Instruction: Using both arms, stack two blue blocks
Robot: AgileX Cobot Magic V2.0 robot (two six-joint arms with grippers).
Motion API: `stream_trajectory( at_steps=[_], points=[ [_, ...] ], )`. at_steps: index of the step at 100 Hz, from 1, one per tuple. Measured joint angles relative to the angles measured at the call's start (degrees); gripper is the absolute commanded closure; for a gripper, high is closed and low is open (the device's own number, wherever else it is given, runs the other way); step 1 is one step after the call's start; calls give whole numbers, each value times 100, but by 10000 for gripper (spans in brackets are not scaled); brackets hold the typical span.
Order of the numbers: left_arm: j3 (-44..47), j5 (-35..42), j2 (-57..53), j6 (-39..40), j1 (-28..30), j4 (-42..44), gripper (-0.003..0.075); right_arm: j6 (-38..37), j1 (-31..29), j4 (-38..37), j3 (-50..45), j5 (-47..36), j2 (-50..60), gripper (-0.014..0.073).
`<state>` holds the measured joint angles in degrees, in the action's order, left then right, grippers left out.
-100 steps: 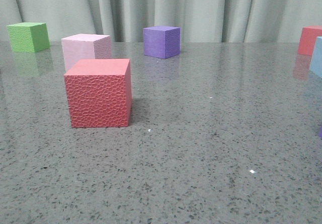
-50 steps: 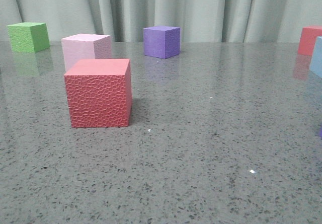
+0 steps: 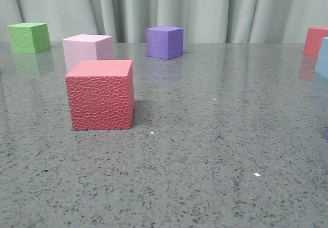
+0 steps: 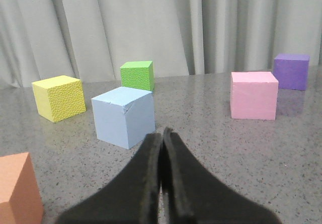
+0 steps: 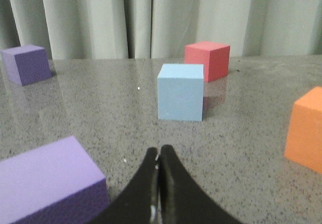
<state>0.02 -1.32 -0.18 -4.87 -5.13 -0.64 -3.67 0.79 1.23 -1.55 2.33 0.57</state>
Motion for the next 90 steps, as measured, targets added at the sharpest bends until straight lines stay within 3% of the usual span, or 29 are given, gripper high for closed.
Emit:
stream_trajectory(
  at_steps=[14, 27, 50, 90],
  points=[
    [-15, -18, 0, 0, 0, -11, 739, 0, 0, 0, 11, -116, 0, 662],
    [-300, -644, 0, 0, 0, -146, 739, 0, 0, 9, 389, 294, 0, 662],
    [-1833, -2155, 764, 0, 31, -356, 739, 0, 0, 124, 1736, 1724, -251, 662],
    [-4879, -4954, 3055, 277, 31, -356, 739, 0, 0, 561, 4740, 4745, -2262, 662]
  ],
)
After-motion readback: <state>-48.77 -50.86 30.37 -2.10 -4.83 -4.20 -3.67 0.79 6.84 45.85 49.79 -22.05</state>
